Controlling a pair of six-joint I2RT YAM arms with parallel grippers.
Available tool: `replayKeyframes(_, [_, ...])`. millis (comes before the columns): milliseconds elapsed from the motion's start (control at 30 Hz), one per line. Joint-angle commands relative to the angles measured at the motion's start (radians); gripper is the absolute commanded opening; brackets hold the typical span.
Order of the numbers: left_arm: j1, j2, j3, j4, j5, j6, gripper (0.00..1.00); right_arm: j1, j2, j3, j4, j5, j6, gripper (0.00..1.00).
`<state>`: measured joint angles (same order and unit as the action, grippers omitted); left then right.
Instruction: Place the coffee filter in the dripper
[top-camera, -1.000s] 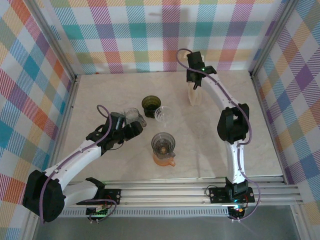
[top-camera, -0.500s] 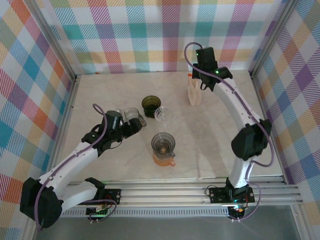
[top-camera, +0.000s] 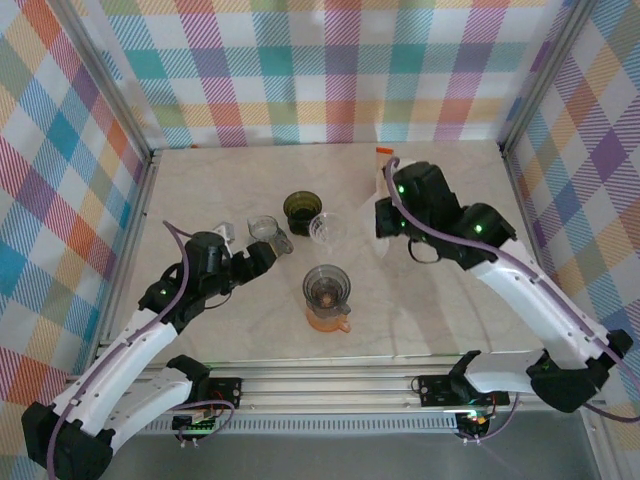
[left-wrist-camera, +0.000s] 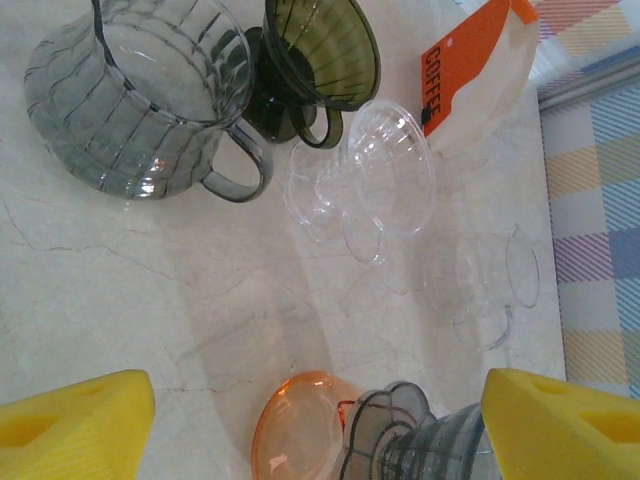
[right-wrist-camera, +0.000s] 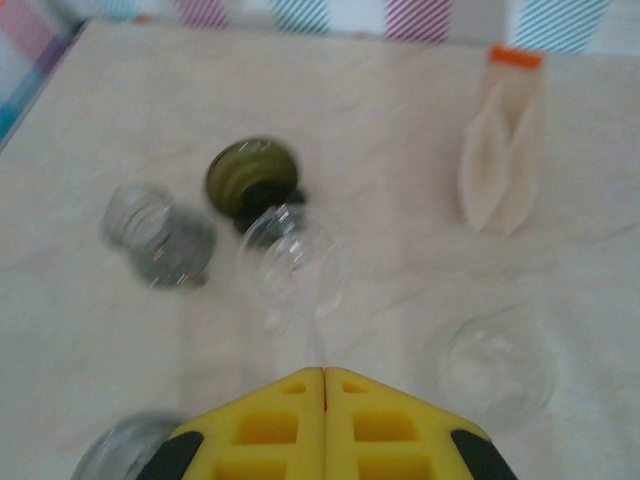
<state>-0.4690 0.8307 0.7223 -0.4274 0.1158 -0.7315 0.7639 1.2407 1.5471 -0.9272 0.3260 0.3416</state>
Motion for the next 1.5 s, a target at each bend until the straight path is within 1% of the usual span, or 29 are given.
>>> replayKeyframes(0, [-0.007,-0.014,-0.014,-0.041,0.028,0.025,0.85,0.073,-0.015,0.013,-0.209,-0.061,0.078,0.00])
replayKeyframes(100, [-0.007,-0.018,-0.020,-0.039,0.033,0.026,0.85,0.172,0.006,0.065,-0.311,-0.054,0.115,0.00])
replayKeyframes(200, [-0.006,-0.021,-0.029,-0.030,0.039,0.025,0.85,0.249,0.055,0.138,-0.398,-0.038,0.137,0.00])
replayKeyframes(400, [-0.007,-0.021,-0.034,-0.026,0.050,0.028,0.85,0.315,0.183,0.253,-0.467,-0.035,0.130,0.00])
replayKeyframes(533, [-0.007,-0.028,-0.035,-0.031,0.053,0.032,0.86,0.318,0.266,0.300,-0.456,-0.044,0.106,0.00])
replayKeyframes(833, [-0.007,-0.048,-0.047,-0.032,0.066,0.032,0.86,0.317,0.495,0.467,-0.497,0.002,0.029,0.00])
replayKeyframes(967, [-0.006,-0.054,-0.058,-0.026,0.076,0.031,0.86,0.314,0.562,0.508,-0.496,0.010,0.010,0.00])
replayKeyframes(1133, [-0.007,-0.059,-0.068,-0.024,0.084,0.029,0.86,0.315,0.600,0.480,-0.444,-0.037,0.014,0.00])
replayKeyframes(1400, [-0.006,-0.059,-0.077,-0.016,0.102,0.020,0.88,0.319,0.587,0.395,-0.358,-0.108,0.036,0.00])
replayKeyframes(1467, [-0.006,-0.060,-0.080,-0.016,0.103,0.017,0.89,0.324,0.585,0.377,-0.348,-0.107,0.044,0.00])
